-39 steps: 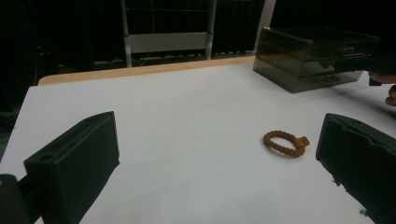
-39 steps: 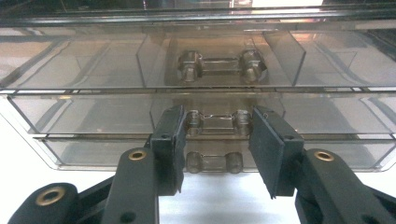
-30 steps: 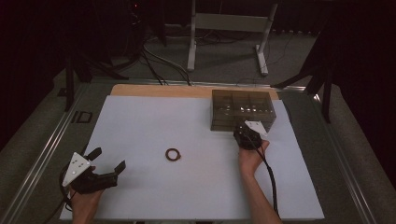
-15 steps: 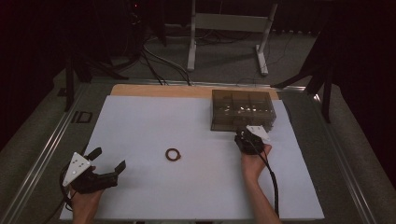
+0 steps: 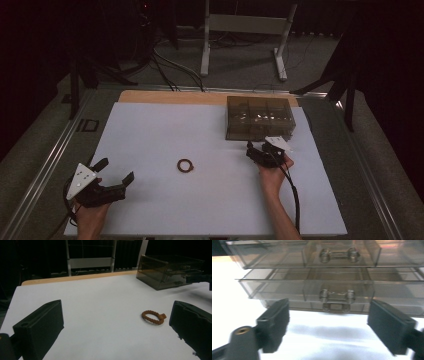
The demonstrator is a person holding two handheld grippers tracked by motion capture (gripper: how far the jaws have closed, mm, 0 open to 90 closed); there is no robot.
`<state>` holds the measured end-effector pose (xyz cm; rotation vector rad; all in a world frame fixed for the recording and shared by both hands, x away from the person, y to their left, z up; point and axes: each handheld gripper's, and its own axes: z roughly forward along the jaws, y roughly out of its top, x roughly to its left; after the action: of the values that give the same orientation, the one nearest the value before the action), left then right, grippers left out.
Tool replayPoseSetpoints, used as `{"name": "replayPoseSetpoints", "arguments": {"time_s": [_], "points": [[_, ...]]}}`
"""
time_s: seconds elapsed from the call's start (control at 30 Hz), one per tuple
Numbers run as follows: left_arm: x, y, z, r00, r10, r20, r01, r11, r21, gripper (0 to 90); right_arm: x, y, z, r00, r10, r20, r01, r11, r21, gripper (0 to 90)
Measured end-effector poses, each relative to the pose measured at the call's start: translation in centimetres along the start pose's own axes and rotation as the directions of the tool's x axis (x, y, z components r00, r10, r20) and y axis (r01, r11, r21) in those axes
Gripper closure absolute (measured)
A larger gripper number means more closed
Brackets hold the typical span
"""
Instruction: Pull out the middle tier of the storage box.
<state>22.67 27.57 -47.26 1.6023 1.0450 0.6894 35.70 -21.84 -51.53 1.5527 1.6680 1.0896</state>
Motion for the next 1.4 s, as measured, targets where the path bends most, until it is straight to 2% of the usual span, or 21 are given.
{"name": "replayPoseSetpoints", "arguments": {"time_s": [0.1, 0.3, 0.43, 0.47, 0.5, 0.63, 0.7, 0.83, 0.97, 1.1, 1.4], "points": [[0.0, 0.0, 0.0, 1.0, 0.001, 0.001, -0.001, 1.0, 0.002, 0.9, 0.0, 0.2, -0.2, 0.9989, -0.045, -0.016, 0.045, 0.999, 0.012, 7.6], [-0.1, 0.0, 0.0, 1.0, 0.001, 0.001, -0.001, 1.0, 0.0, 0.9, -0.4, 0.4, -0.5, 0.9953, -0.076, -0.061, 0.077, 0.997, 0.021, 0.8], [0.0, 0.0, 0.0, 1.0, 0.001, 0.001, -0.001, 1.0, 0.001, 0.9, -0.8, 0.6, -0.7, 0.9915, -0.073, -0.107, 0.076, 0.997, 0.026, 0.8], [0.0, 0.0, 0.0, 1.0, 0.001, 0.001, -0.001, 1.0, 0.001, 0.9, -0.8, 0.6, -0.7, 0.9915, -0.073, -0.107, 0.076, 0.997, 0.026, 0.8], [-0.1, 0.0, 0.0, 1.0, 0.0, 0.002, 0.0, 1.0, 0.0, 0.9, -1.1, 0.7, -0.8, 0.9886, -0.049, -0.142, 0.052, 0.998, 0.024, 0.9], [-0.1, 0.0, 0.0, 1.0, 0.0, 0.001, 0.0, 1.0, 0.0, 0.9, -1.8, 0.9, -1.1, 0.9839, -0.027, -0.177, 0.027, 1.0, -0.003, 0.8], [-0.1, 0.0, 0.0, 1.0, 0.001, 0.002, -0.001, 1.0, 0.001, 0.9, -1.9, 1.0, -1.1, 0.9823, -0.03, -0.185, 0.031, 1.0, -0.001, 0.9], [-0.1, 0.0, 0.0, 1.0, 0.001, 0.002, -0.001, 1.0, 0.002, 0.9, -2.0, 1.2, -1.4, 0.9827, -0.064, -0.174, 0.068, 0.998, 0.018, 0.8], [-0.1, 0.0, 0.1, 1.0, 0.002, 0.003, -0.002, 1.0, 0.001, 0.9, -2.1, 1.3, -1.7, 0.9832, -0.07, -0.169, 0.076, 0.997, 0.03, 0.8], [-0.1, 0.0, 0.1, 1.0, 0.003, 0.002, -0.003, 1.0, 0.003, 0.9, -2.4, 1.8, -1.8, 0.9801, -0.074, -0.184, 0.083, 0.996, 0.042, 0.7], [-0.1, 0.0, 0.1, 1.0, 0.0, -0.001, 0.0, 1.0, 0.004, 0.9, -2.8, 2.9, -2.2, 0.9687, -0.115, -0.22, 0.127, 0.991, 0.041, 0.8]]}}
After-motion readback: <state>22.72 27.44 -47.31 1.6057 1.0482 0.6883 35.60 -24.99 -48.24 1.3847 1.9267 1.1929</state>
